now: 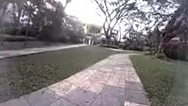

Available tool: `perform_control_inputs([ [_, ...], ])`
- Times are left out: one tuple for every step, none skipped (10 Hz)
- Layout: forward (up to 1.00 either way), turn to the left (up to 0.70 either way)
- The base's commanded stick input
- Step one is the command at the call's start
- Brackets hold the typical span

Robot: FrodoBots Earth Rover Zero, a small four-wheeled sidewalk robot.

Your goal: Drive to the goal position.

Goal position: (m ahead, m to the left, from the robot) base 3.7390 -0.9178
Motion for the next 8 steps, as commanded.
perform_control_inputs([
  [0.00,-0.70],
  [0.00,-0.70],
  [0.00,-0.70],
  [0.00,-0.13],
  [0.00,0.00],
  [0.00,0.00],
  [0.00,0.00],
  [0.00,0.00],
])
